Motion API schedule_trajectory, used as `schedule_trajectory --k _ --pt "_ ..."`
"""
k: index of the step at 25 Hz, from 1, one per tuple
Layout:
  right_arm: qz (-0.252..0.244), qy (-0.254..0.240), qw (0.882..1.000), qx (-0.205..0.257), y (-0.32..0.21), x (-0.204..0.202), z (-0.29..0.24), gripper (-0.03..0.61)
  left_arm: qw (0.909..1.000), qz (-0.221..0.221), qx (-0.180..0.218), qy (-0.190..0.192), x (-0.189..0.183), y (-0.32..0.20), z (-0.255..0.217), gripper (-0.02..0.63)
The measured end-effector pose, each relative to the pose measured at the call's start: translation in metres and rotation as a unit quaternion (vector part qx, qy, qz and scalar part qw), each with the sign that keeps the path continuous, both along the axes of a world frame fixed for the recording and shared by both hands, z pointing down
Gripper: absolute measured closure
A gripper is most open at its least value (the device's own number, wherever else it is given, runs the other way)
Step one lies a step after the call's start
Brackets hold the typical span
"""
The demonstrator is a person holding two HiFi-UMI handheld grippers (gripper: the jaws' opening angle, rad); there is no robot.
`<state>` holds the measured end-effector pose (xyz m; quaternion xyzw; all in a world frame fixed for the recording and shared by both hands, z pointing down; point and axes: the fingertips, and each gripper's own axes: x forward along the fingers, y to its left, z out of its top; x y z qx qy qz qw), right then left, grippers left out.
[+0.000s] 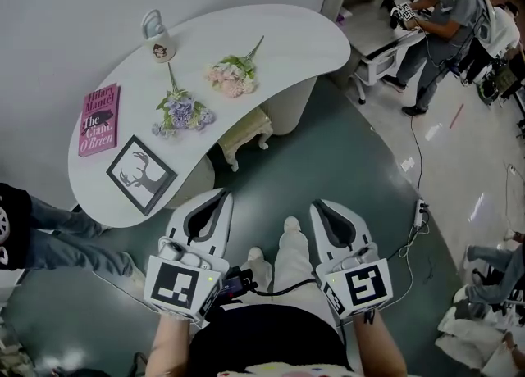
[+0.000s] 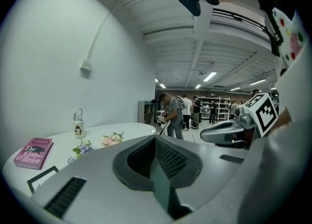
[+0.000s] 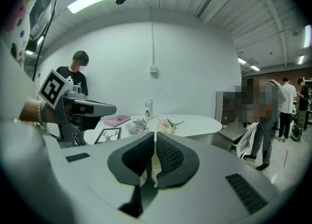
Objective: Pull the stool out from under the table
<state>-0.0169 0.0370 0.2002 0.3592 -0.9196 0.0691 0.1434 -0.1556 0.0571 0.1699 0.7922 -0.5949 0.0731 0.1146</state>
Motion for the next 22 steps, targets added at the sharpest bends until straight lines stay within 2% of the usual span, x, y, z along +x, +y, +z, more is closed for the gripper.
schedule_trajectory --k 7,11,18,22 --pt "-0.037 0.004 0.999 -0.011 -0.039 0.003 0.017 0.538 0.9992 -0.033 -0.014 -0.015 0.002 -0.030 0.015 0.597" --pt "-0.055 -0.001 0.998 -0.016 -0.065 0.001 0.029 0.538 0.9982 -0.053 -0.029 -0.004 0.004 -0.047 0.028 0.598" --pt "-0.069 -0.003 0.997 -0.020 -0.108 -0.003 0.055 0.538 0.9975 -0.061 -0.035 -0.005 0.008 -0.078 0.055 0.598" --pt "-0.085 0.016 0.996 -0.026 -0.126 -0.005 0.080 0.538 0.9969 -0.064 -0.045 -0.012 0.010 -0.095 0.075 0.598"
